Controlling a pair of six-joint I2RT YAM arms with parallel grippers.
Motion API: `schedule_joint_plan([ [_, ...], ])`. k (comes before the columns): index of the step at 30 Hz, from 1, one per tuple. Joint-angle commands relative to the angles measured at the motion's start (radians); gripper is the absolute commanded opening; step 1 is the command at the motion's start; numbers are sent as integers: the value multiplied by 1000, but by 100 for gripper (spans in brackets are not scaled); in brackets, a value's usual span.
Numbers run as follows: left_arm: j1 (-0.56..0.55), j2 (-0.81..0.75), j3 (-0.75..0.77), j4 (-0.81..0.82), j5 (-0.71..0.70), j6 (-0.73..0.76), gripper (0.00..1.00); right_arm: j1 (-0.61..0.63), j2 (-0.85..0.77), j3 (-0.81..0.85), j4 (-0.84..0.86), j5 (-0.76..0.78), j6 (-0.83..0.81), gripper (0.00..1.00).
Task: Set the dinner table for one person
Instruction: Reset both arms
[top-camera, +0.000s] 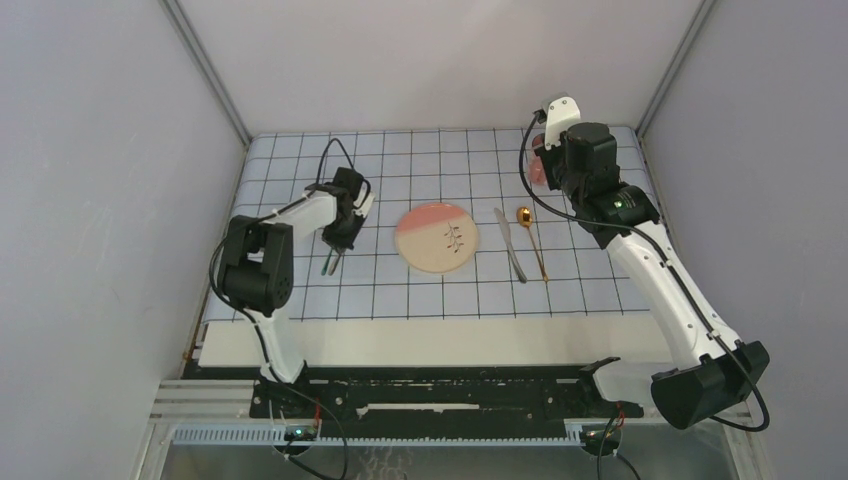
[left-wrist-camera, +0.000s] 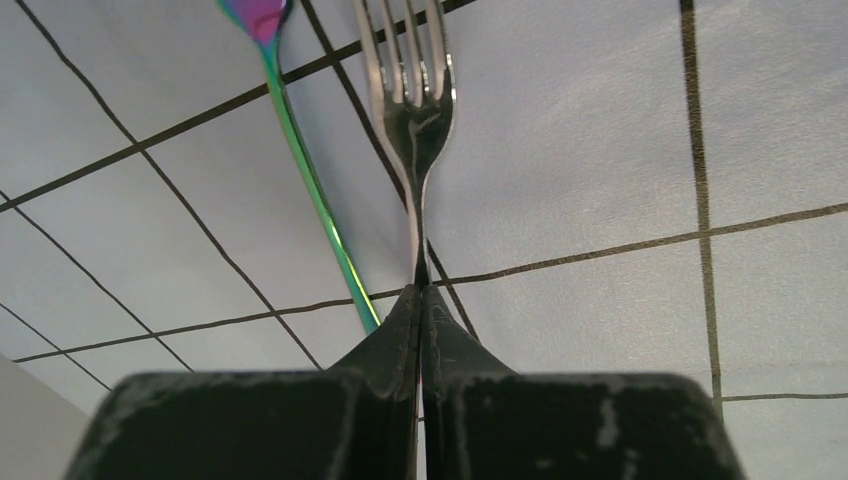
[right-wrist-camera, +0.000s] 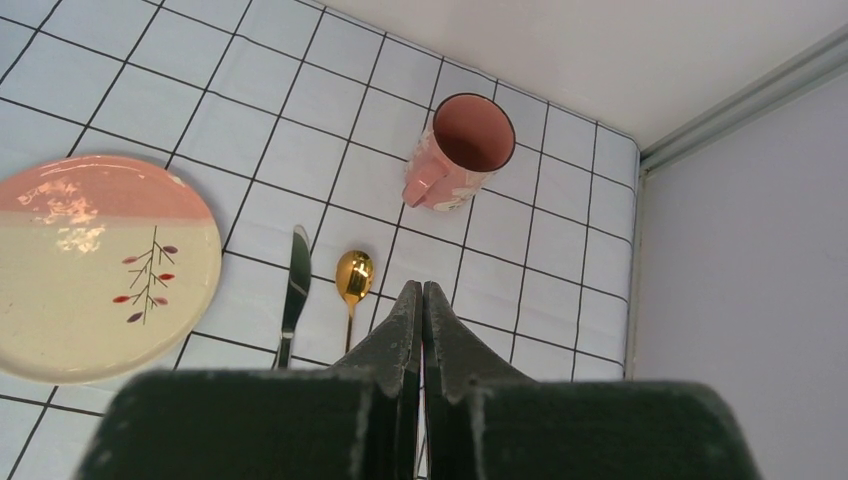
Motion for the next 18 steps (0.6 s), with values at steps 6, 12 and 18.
schedule_joint_plan([
  [6,-29,16,72,-39,-17,-21,0,5,-26,6,24,17,-15,0],
  [12,-4,-55,37,-8,-64,-12,1,5,-23,4,30,14,-15,0],
  [18,24,5,84,-47,-73,-5,0,8,-33,3,25,15,-15,0],
])
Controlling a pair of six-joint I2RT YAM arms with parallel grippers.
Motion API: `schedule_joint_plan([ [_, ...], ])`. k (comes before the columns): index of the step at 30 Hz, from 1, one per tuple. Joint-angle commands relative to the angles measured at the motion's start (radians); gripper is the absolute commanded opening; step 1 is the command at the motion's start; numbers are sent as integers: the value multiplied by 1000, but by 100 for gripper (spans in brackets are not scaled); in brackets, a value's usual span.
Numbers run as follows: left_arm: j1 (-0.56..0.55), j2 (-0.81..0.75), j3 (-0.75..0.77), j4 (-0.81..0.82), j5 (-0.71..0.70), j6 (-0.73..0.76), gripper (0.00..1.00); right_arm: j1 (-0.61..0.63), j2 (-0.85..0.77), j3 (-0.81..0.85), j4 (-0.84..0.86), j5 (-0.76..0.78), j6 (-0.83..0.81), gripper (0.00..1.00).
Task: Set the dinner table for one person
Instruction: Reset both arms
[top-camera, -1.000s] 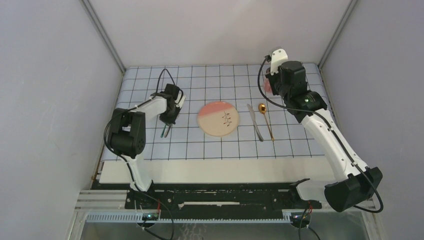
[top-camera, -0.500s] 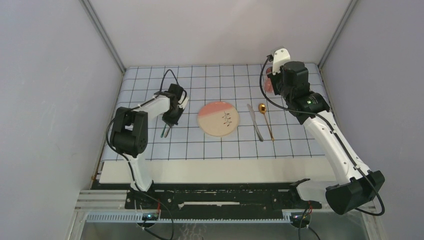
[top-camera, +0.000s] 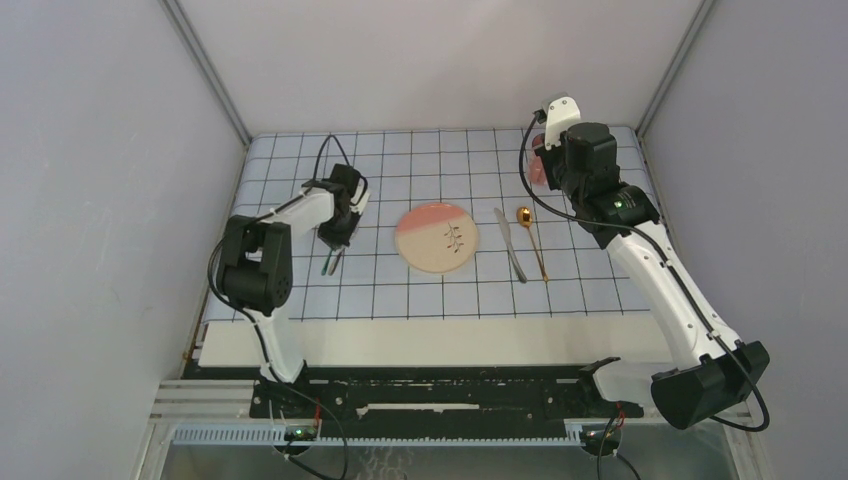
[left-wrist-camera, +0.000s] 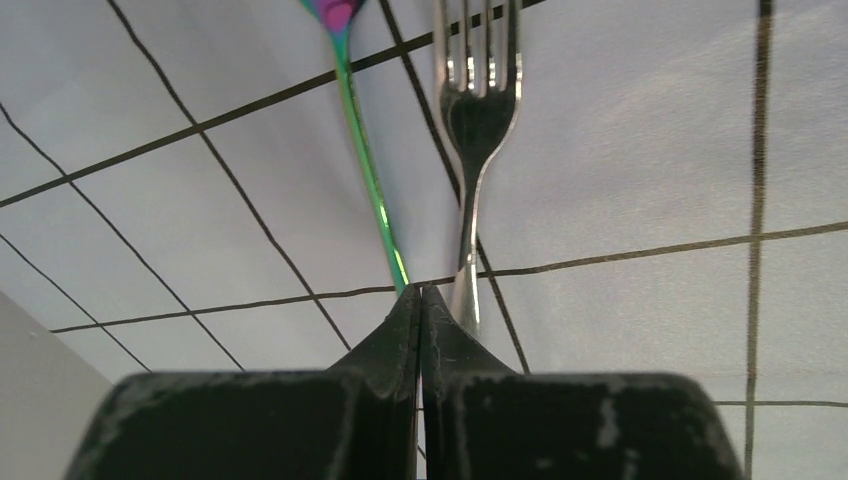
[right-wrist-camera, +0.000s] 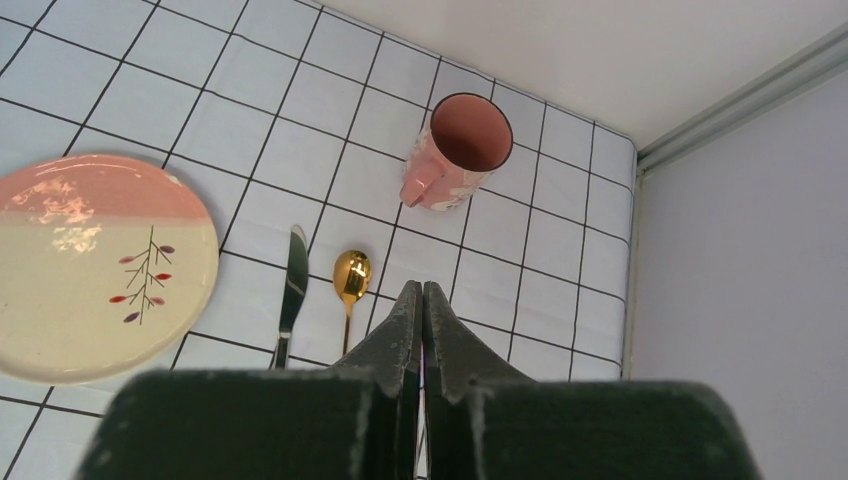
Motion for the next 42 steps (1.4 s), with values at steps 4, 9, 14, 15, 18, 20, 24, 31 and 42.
schedule_joint_plan([
  [4,26,29,61,-37,-10,-4,0,7,-48,3,16,9,-13,0],
  [9,26,66,111,-93,16,-2,0,10,-68,3,6,15,-20,0],
  [14,23,94,147,-134,35,-5,0,16,-85,9,1,26,-25,0],
  [15,24,95,147,-138,44,-5,0,14,-87,10,1,26,-27,0],
  [18,18,98,147,-154,69,-10,0,17,-89,11,1,31,-35,0],
  [20,17,97,145,-159,68,-9,0,14,-88,15,-1,34,-38,0],
  [24,10,91,130,-172,79,-7,0,13,-87,28,-2,42,-46,0],
  [31,-2,80,111,-173,92,-13,0,10,-80,30,-1,37,-47,0],
  [42,-23,95,142,-172,104,-26,0,9,-76,15,8,27,-34,0],
])
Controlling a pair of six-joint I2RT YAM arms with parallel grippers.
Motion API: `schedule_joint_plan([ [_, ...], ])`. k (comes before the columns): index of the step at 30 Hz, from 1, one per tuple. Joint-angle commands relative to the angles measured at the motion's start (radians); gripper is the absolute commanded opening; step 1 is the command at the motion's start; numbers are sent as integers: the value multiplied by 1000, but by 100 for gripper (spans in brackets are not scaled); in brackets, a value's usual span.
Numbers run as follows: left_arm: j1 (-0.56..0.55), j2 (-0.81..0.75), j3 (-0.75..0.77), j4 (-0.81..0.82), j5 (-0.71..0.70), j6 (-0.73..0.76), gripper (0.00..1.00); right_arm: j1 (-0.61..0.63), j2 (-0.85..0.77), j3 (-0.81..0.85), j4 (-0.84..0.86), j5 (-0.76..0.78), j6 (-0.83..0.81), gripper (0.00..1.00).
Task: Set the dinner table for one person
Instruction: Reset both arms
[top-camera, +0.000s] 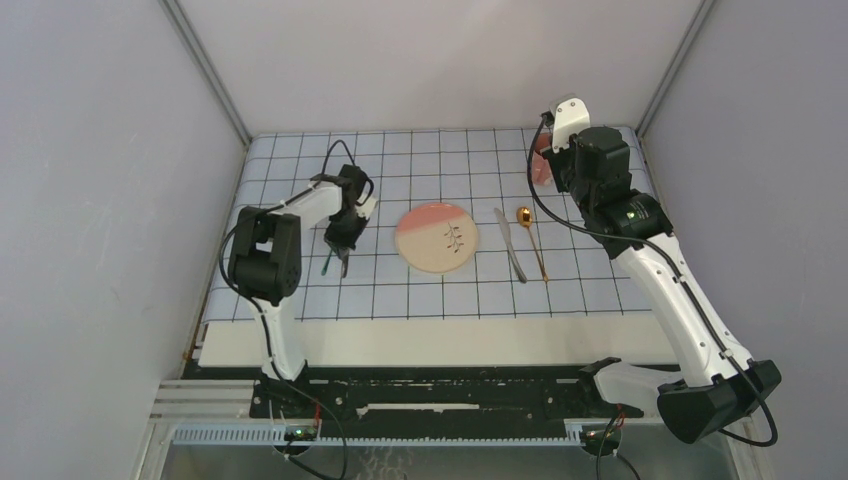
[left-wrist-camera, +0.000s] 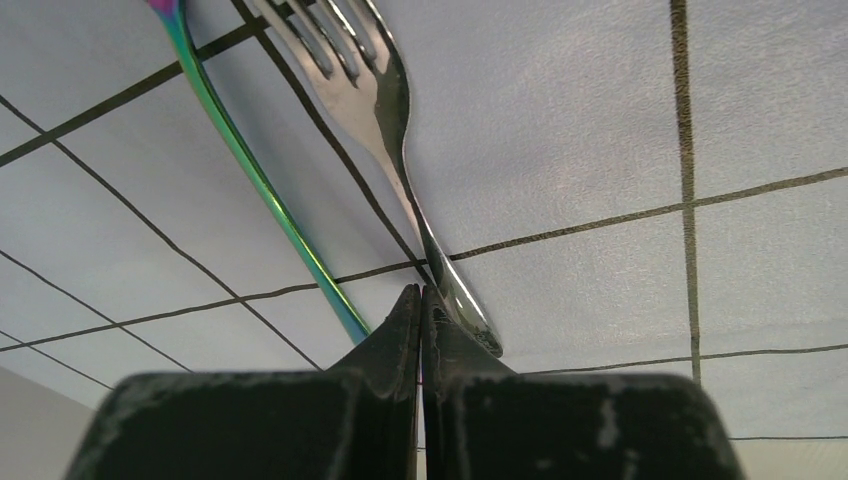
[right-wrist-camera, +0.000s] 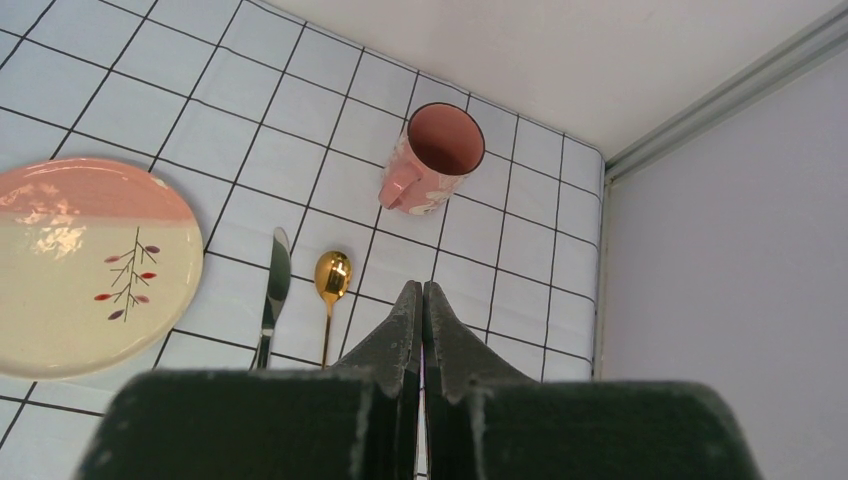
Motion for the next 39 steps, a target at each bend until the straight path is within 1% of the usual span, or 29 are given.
schedule_joint_plan([
  [1,-15,-3,41,-6,15,-22,0,-1,-10,15,29,-2,2,0],
  [5,-16,-28,26,7,-2,-18,0,-5,-10,14,30,-1,1,0],
  [9,-16,-73,7,16,-12,-16,10,-5,-8,5,35,-12,10,0],
  [10,-16,-88,5,16,-20,-16,14,-7,-5,3,37,-14,12,0],
  [13,-15,-151,-4,16,-48,-14,16,-5,4,2,42,-19,17,0],
  [16,-13,-261,-35,65,-67,-15,15,-6,13,2,49,-20,19,0],
  [19,-14,-307,-42,66,1,-12,10,-8,19,3,54,-18,20,0],
  [22,-23,-278,-62,59,69,-14,1,-8,17,5,61,-15,15,0],
  [25,-40,-220,-97,67,90,-13,0,-9,19,12,58,-9,13,0],
  [29,-50,-191,-129,78,124,-17,0,-9,16,12,55,-7,8,0],
  [39,-59,-156,-109,72,136,-25,0,-8,11,25,35,-13,8,0],
])
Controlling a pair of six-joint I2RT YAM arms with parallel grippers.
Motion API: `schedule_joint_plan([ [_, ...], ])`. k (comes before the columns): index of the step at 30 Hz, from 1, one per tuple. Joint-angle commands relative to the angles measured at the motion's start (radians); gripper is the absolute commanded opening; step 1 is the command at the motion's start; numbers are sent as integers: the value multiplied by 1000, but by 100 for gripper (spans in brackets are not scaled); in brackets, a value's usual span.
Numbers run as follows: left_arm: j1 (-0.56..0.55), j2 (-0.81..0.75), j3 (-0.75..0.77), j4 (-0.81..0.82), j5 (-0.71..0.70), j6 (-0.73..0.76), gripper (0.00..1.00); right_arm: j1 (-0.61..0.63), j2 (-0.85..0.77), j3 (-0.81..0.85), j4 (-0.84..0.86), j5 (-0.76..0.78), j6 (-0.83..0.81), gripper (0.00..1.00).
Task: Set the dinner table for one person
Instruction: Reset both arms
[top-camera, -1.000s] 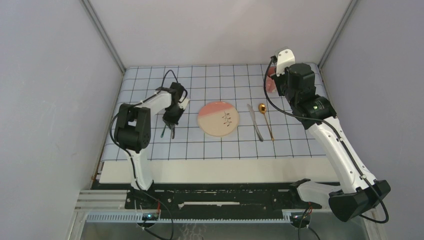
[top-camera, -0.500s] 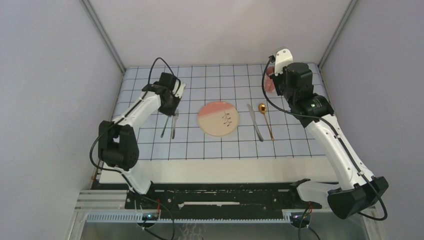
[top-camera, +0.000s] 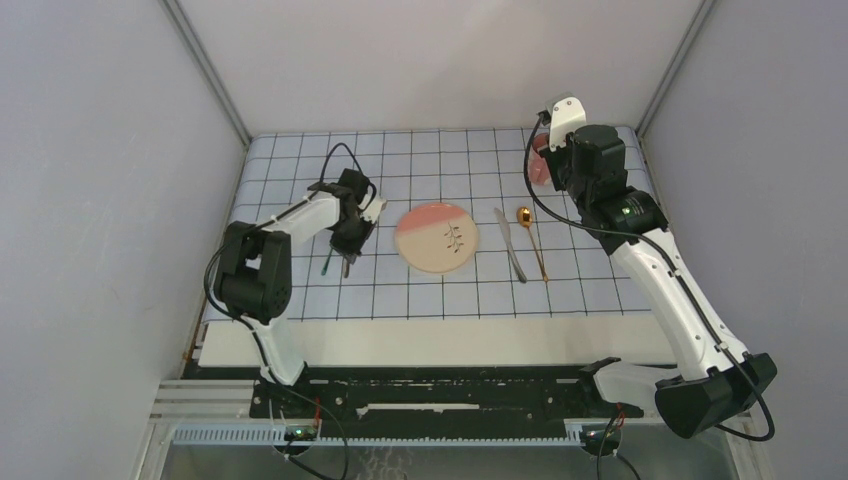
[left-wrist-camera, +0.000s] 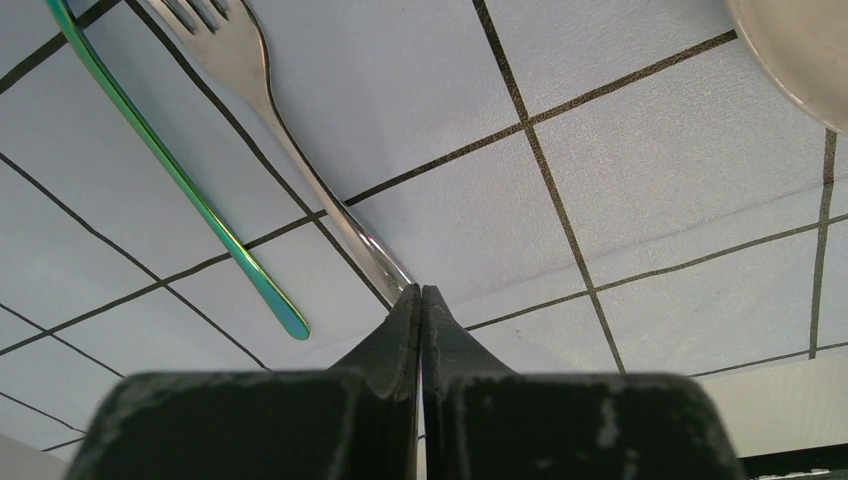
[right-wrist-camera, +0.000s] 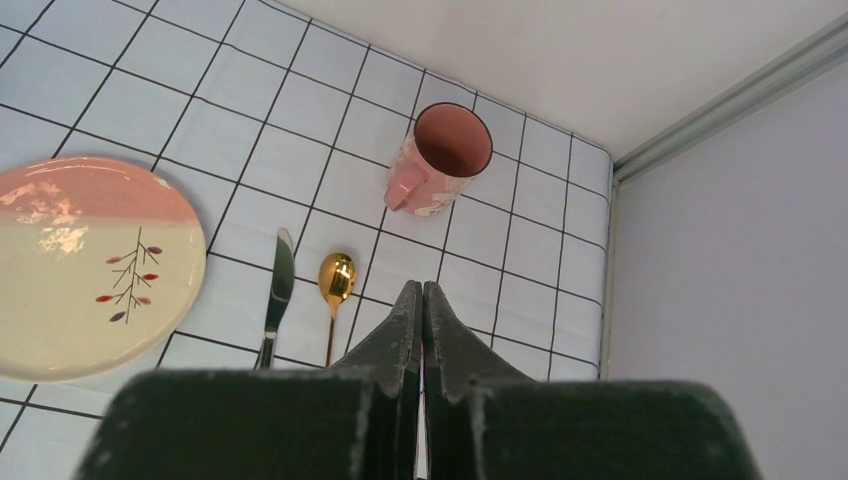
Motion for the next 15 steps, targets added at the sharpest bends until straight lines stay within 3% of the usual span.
schedule_joint_plan([
  [1,-7,1,19,12,23,-12,0,-2,-14,24,20,1,3,0],
  [15,-5,36,17,19,-11,-13,0,6,-32,18,7,-10,10,0],
])
